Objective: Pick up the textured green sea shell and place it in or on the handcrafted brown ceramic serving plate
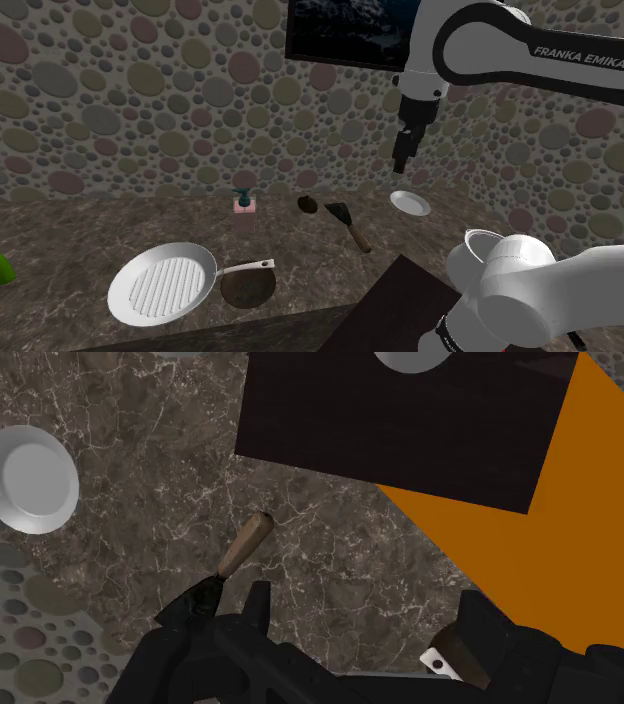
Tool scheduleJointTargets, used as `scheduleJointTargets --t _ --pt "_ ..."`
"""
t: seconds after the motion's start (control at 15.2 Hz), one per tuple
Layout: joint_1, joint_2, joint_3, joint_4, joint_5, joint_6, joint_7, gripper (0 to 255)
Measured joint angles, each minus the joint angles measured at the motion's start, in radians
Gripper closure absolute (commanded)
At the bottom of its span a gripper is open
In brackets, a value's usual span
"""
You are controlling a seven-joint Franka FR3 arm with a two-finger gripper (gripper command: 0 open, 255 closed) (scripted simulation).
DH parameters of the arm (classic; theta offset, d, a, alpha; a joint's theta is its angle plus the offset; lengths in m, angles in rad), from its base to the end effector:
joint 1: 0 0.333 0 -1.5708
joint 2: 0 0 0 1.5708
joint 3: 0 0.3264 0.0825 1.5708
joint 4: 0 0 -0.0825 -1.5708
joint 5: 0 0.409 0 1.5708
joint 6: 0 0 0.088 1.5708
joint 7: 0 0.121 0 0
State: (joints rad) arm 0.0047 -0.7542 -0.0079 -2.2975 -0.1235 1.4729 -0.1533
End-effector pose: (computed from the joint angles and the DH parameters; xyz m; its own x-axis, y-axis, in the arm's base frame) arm 0.3224 -0.0176 0.5951 0.9865 0.1391 -0.0868 0.1479 -0.9833 0.1057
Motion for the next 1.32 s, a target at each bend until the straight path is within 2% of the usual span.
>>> scheduleJointTargets --t 0.2,0.73,1.32 --pt "-0.002 0.024 -0.013 -0.016 -0.004 0.042 -0.008 0" --pt "-0.01 0.206 -0.086 -0.077 -0.019 0.303 -0.061 0" --pt "-0.009 0.514 -0.158 -0.013 0.013 0.567 -0.141 0"
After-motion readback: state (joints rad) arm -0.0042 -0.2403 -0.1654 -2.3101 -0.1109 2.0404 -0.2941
